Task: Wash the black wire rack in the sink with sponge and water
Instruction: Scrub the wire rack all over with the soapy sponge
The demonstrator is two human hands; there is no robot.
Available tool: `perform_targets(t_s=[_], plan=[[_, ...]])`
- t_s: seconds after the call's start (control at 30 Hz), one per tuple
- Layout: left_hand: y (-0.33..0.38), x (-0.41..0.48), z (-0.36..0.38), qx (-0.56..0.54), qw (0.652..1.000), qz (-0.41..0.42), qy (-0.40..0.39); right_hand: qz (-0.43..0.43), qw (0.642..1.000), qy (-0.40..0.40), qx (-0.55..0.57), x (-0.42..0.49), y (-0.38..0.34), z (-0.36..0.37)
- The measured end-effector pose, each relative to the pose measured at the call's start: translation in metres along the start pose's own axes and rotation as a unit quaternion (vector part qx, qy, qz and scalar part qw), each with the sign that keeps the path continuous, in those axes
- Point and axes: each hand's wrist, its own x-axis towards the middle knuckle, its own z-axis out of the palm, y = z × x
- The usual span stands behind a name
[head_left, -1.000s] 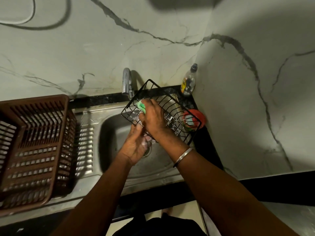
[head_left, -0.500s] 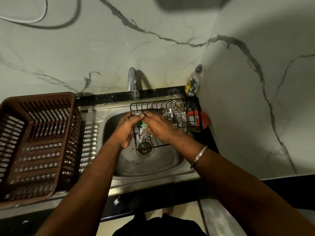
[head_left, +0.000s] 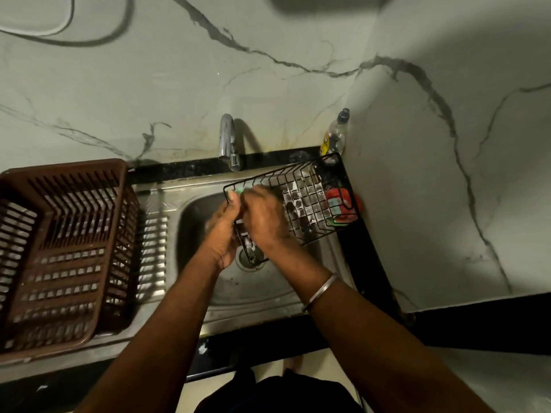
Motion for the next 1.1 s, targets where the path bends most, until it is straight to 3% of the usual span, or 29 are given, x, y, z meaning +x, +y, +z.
perform_targets(t_s=[0.07,0.17,0.3,0.5,0.67,0.8,0.97,1.1], plan=[[0.001,0.001,0.001,0.003,1.000,0.004,-0.004,-0.019,0.999,-0.033,0.000,0.001,0.000,0.001],[0.003,0.000,0.000,0.012,1.000,0.011,-0.011,0.054,0.998,0.011,-0.014,0.007,0.012,-0.002],[0.001,-0.004,0.001,0.005,1.000,0.007,0.003,-0.014,0.998,-0.055,-0.009,0.004,-0.002,0.002],[0.007,-0.007,0.005,0.015,1.000,0.011,-0.022,0.122,0.990,0.071,0.029,0.009,0.006,-0.010],[0.004,-0.007,0.001,0.022,1.000,0.007,-0.012,0.038,0.997,-0.051,0.032,0.001,0.001,0.002],[0.006,-0.008,0.000,-0.003,1.000,-0.007,-0.010,0.077,0.996,-0.031,-0.019,-0.002,0.004,-0.002],[0.002,-0.009,-0.006,-0.025,1.000,-0.005,0.001,0.027,0.996,-0.080,-0.014,0.006,0.009,-0.006],[0.005,-0.008,-0.001,-0.004,1.000,-0.008,0.001,0.046,0.998,-0.031,-0.029,0.006,0.007,-0.008]])
